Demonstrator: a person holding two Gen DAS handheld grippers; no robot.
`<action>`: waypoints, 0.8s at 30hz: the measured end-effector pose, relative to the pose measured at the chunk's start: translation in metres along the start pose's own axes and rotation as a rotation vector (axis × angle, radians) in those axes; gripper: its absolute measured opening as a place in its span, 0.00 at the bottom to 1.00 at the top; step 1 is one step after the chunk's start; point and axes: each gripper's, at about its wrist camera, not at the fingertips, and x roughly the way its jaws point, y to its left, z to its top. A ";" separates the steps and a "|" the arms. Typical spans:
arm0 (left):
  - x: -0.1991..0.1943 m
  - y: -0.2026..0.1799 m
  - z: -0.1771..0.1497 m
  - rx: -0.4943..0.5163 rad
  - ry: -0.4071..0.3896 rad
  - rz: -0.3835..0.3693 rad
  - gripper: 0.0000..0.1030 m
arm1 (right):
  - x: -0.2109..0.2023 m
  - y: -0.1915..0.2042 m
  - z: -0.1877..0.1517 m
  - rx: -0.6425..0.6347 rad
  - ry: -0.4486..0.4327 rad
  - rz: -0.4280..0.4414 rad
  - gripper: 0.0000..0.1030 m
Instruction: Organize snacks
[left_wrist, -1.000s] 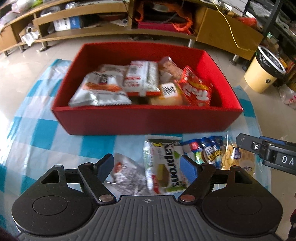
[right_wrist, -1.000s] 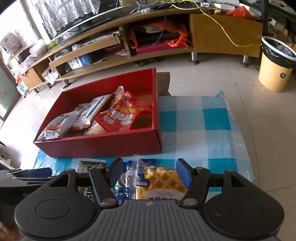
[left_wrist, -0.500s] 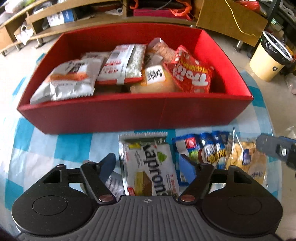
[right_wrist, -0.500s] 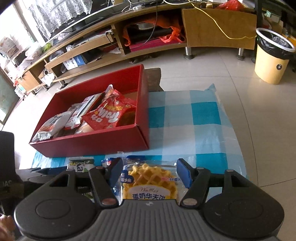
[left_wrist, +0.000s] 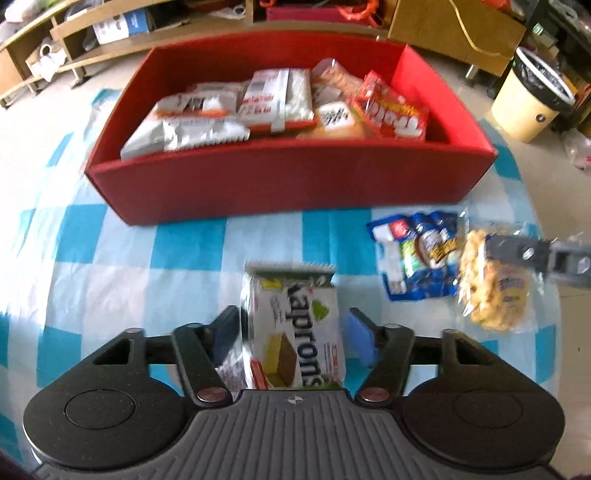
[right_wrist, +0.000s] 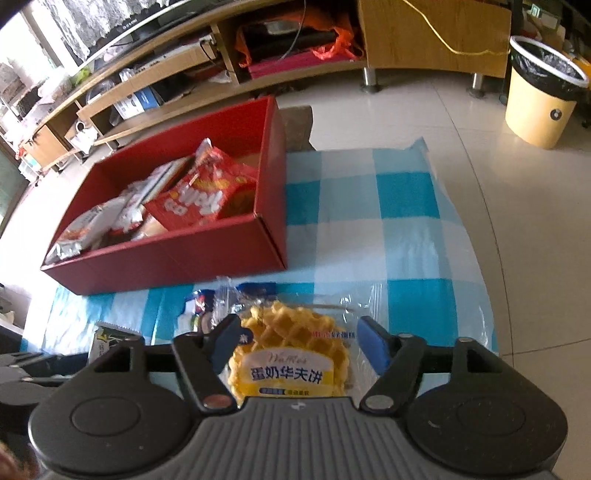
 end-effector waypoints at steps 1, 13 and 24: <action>-0.002 -0.002 0.001 0.004 -0.011 -0.002 0.79 | 0.002 0.000 0.000 0.006 0.005 0.008 0.69; 0.020 -0.008 0.005 -0.001 0.024 0.005 0.83 | 0.019 0.015 -0.003 -0.070 0.022 -0.010 0.87; 0.017 -0.016 0.001 0.040 0.014 0.014 0.80 | 0.020 0.005 0.000 -0.060 0.042 0.026 0.91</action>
